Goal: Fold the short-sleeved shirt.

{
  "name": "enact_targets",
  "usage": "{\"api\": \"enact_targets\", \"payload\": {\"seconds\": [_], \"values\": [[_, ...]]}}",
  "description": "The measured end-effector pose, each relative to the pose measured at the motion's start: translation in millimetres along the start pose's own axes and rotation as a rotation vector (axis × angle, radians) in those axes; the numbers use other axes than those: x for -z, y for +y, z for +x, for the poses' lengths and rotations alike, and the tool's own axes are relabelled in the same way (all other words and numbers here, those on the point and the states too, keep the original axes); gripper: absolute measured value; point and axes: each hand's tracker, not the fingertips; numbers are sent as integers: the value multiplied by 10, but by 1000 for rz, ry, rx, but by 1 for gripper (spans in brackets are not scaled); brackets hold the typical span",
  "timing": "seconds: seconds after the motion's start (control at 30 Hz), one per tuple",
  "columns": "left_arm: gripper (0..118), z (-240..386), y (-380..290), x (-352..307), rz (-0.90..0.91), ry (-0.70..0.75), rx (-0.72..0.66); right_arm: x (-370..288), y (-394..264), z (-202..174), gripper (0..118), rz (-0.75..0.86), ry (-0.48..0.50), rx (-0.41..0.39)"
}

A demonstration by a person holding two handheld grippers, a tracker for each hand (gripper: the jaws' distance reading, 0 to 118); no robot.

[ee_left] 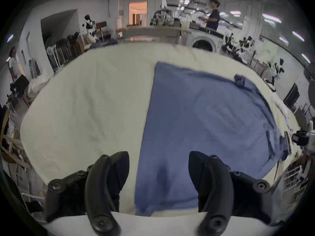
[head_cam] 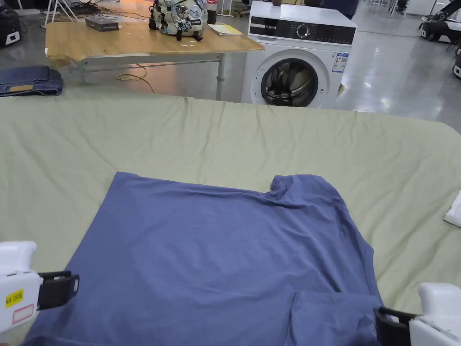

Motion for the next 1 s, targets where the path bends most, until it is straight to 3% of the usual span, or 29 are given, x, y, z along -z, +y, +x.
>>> {"api": "enact_targets", "payload": {"seconds": [0.2,0.27,0.3,0.37,0.43,0.47,0.53,0.8,1.0], "values": [[71,438,216,-111,270,-11,24,106,160,-440,88,273,37,87],[58,550,233,-151,348,-19,28,135,218,-570,84,313,80,121],[41,526,256,-86,392,-24,34,145,237,-630,72,332,99,139],[19,637,253,-119,449,-4,52,177,274,-733,46,365,111,141],[7,752,265,-144,458,27,70,169,305,-850,5,393,91,120],[7,775,264,-154,459,21,70,162,313,-885,0,412,83,118],[0,814,250,-176,472,20,70,141,320,-937,0,450,74,127],[0,616,301,-251,431,74,46,43,416,-994,0,498,40,103],[0,45,126,-303,123,14,-44,74,436,-1030,0,482,58,69]]}}
